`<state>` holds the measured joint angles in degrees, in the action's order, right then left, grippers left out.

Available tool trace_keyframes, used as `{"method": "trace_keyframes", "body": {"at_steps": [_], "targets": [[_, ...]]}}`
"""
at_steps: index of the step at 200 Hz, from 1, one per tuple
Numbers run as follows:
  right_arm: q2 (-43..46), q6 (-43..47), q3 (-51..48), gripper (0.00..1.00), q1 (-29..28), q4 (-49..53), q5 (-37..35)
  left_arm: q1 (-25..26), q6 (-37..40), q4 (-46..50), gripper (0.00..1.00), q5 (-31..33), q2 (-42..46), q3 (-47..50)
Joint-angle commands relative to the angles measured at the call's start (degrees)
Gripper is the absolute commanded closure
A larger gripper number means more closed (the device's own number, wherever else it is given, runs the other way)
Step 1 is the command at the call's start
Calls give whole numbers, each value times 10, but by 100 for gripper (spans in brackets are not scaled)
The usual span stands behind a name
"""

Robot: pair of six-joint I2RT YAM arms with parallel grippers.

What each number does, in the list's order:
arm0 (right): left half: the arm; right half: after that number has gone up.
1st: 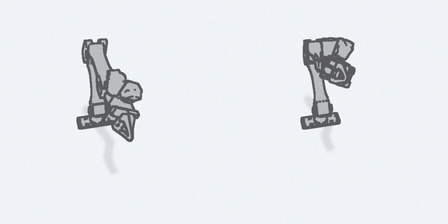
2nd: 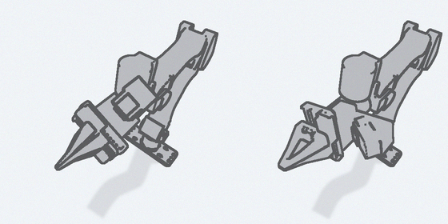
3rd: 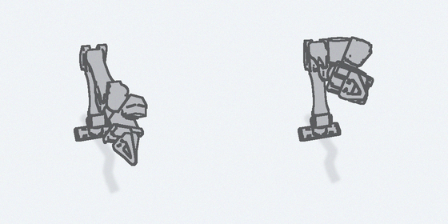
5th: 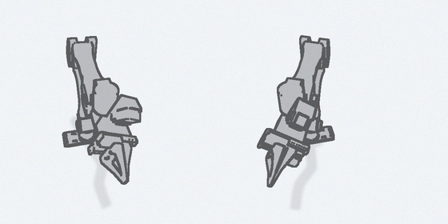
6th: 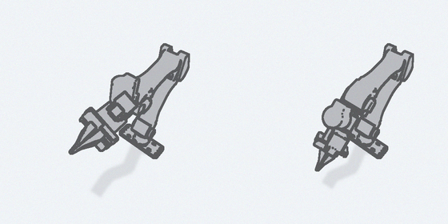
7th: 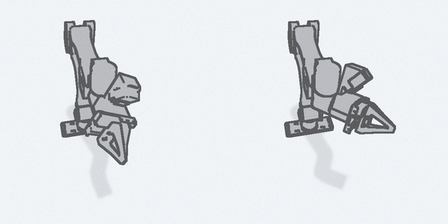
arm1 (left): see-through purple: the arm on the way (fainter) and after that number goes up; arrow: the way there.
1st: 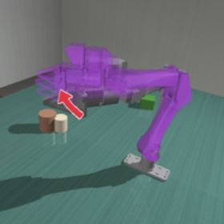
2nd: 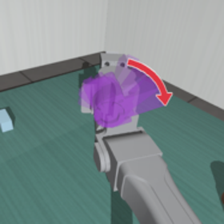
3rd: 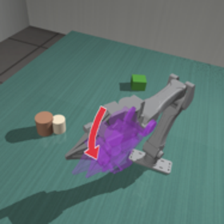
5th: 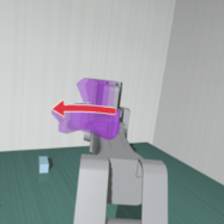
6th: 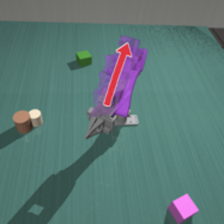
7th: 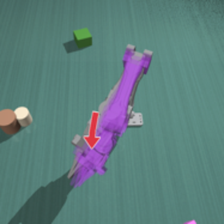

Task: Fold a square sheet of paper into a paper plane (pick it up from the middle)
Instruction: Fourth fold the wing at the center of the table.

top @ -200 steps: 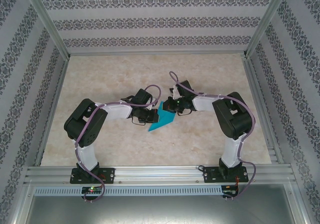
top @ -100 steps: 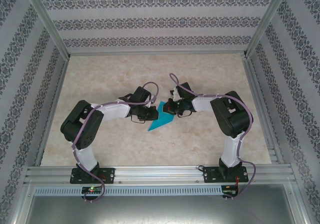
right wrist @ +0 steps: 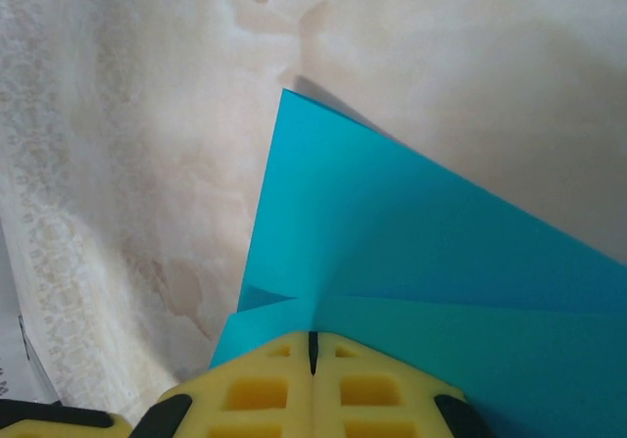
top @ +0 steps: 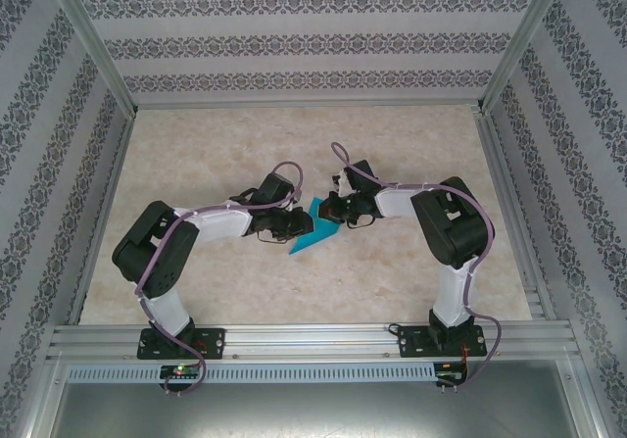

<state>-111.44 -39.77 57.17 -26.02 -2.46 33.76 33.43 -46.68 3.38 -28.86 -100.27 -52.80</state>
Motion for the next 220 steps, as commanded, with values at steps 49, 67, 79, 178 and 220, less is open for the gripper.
{"method": "trace_keyframes", "body": {"at_steps": [49, 67, 79, 178, 220], "targets": [[-47, 6, -19, 100, 2, 77, -80, 7, -40, -1, 78, -2, -8, 39], [-44, 7, -21, 100, 2, 66, -60, 7, -44, -11, 78, -12, -7, 46], [-39, 10, -20, 100, 3, 56, -39, 8, -45, -17, 78, -18, -5, 46], [30, 7, -8, 100, -2, 0, 68, 16, -40, -55, 78, -29, 3, 44], [20, 8, -13, 99, -5, 5, 61, 17, -40, -42, 78, -20, -4, 46]]}}
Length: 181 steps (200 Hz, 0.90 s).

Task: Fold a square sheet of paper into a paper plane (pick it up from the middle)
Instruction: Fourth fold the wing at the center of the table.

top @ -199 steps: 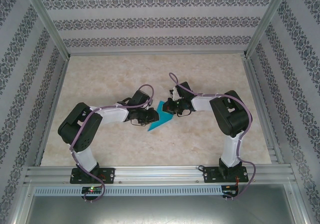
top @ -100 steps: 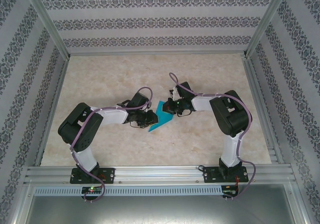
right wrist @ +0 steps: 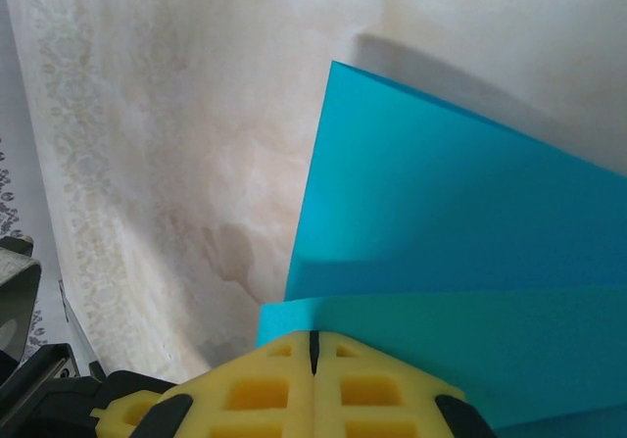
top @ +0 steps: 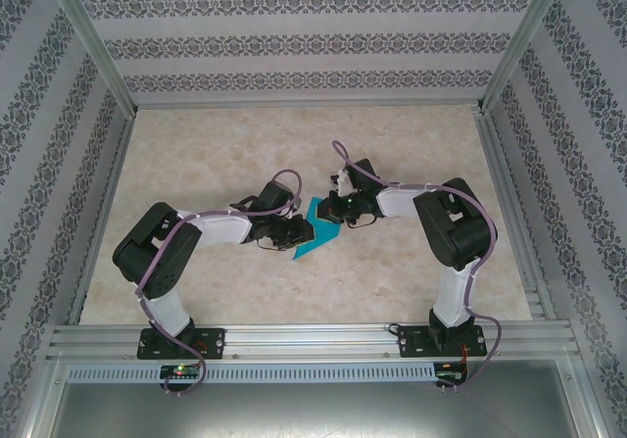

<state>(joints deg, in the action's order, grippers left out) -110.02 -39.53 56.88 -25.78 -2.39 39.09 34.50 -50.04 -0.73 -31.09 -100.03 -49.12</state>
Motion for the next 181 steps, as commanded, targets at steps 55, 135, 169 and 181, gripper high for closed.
{"method": "trace_keyframes", "body": {"at_steps": [55, 135, 169, 181], "targets": [[-14, 12, -13, 99, -9, 25, -21, 8, -6, 3, 78, 7, -15, 12], [-33, 13, -12, 99, -7, 45, -47, 11, -10, 12, 78, 8, -8, 25], [-34, 12, -11, 99, -7, 47, -50, 15, -13, 17, 78, 3, 1, 34], [-35, 11, -11, 99, -6, 48, -51, 16, -13, 23, 78, 4, 6, 38]]}}
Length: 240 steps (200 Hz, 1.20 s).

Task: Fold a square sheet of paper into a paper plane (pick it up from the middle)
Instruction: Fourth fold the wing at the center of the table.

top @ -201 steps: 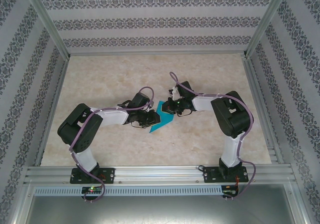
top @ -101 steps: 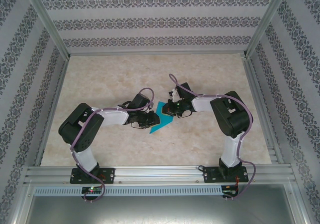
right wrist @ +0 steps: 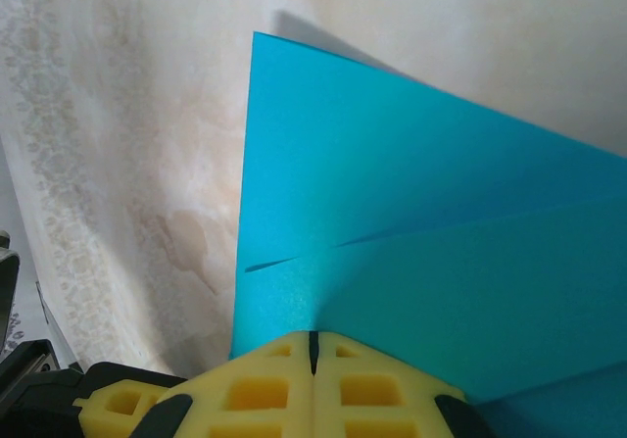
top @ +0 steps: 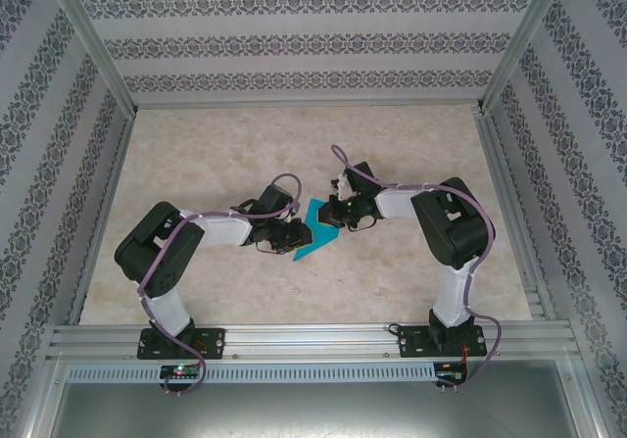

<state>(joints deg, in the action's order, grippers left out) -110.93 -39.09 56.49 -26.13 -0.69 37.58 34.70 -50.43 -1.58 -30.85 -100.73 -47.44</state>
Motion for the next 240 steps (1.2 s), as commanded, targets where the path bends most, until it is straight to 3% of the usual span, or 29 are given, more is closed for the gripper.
{"method": "trace_keyframes", "body": {"at_steps": [1, 114, 176, 240], "targets": [[-26, 7, -7, 99, -2, 31, -36, 14, -9, 31, 78, 2, 13, 22], [-35, 8, -2, 99, -3, 44, -44, 31, -1, 98, 77, 19, 57, 57], [-40, 7, -2, 99, -2, 45, -45, 37, 7, 154, 81, 63, 68, 60], [-41, 2, -4, 99, 0, 41, -48, 42, 22, 86, 77, 47, 113, 31]]}}
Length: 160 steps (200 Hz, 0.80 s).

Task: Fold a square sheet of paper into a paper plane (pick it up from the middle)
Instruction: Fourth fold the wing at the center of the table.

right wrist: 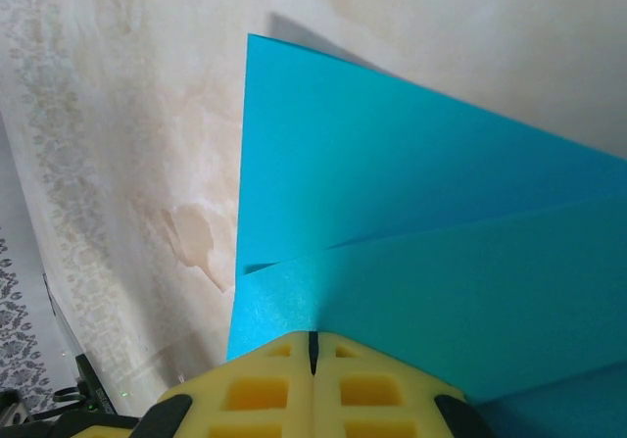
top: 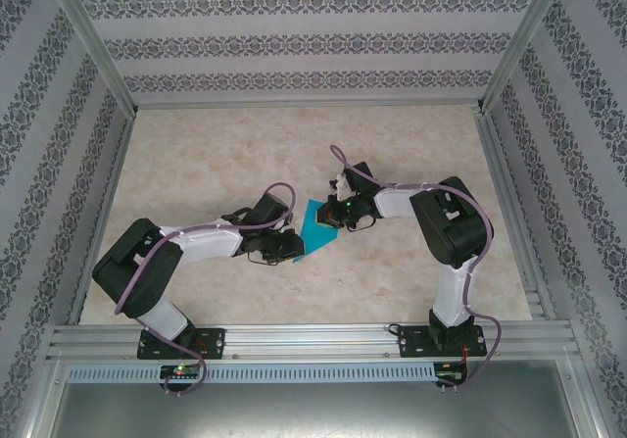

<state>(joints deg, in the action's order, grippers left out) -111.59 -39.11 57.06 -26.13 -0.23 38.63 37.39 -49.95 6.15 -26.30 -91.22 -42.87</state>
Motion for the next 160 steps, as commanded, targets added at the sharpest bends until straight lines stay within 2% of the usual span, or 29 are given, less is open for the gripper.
{"method": "trace_keyframes", "body": {"at_steps": [1, 60, 160], "targets": [[-35, 2, -10, 99, 0, 36, -58, 15, 17, 9, 77, 1, 17, -16], [-42, -8, -11, 99, 4, 39, -68, 18, 15, 33, 79, 21, -41, -36], [-51, -6, -8, 99, 9, 60, -80, 17, 2, 70, 79, 50, -20, -1]]}}
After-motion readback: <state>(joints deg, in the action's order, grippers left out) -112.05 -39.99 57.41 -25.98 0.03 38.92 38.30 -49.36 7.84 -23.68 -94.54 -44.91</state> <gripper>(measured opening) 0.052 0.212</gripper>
